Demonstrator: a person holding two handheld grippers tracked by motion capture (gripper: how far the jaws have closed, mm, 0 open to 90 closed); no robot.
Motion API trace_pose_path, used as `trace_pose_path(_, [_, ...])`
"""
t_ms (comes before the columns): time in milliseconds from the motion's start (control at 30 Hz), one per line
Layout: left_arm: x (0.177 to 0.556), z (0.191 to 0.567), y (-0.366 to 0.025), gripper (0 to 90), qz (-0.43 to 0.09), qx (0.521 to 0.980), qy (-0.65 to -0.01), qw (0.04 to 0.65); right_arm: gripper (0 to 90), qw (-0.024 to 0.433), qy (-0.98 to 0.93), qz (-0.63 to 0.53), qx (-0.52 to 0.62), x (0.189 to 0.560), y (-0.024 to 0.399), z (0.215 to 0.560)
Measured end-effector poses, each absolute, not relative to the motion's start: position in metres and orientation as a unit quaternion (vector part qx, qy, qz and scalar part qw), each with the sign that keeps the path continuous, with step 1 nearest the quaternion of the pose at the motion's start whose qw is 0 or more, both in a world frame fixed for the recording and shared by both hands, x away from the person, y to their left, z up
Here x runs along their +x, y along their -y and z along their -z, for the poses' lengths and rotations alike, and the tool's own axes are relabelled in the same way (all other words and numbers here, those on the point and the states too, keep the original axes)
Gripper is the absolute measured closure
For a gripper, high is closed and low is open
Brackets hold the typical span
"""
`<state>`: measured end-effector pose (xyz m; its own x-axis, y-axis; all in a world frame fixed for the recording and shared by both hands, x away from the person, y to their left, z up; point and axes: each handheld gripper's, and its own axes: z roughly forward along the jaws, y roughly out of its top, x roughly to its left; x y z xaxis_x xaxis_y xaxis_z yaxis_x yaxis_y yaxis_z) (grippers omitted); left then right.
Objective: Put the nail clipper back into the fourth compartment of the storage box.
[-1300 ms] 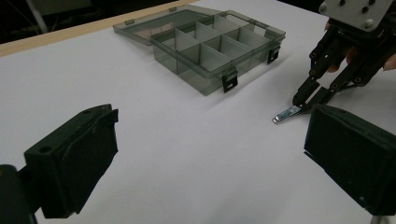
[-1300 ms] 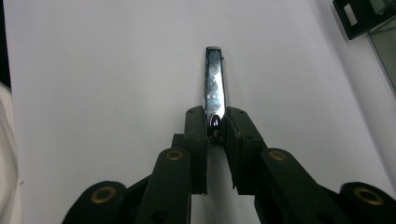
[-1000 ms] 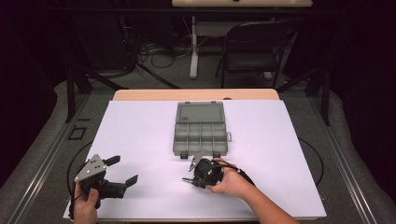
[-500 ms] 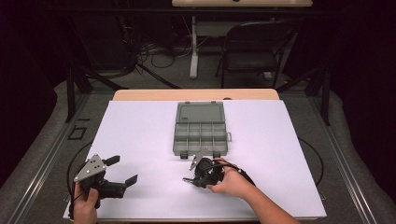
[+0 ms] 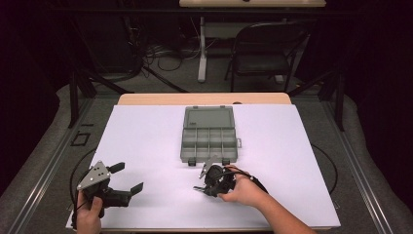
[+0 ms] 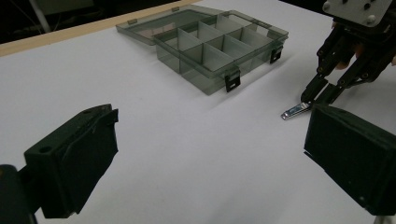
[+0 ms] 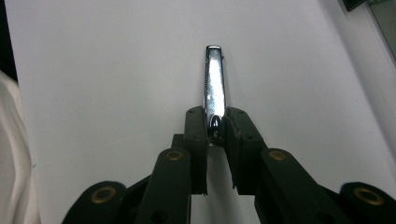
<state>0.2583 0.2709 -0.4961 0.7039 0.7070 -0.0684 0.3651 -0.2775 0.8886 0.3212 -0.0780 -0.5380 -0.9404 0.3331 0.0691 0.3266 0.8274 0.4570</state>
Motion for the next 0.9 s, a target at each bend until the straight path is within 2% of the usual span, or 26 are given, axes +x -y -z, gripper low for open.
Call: trace_pose_path(900, [0.260, 0.498, -0.270, 2.4, -0.170, 0.783, -0.345, 0.489, 79.5, -0.004, -0.970, -0.167, 0.175, 0.328, 0.060, 0.533])
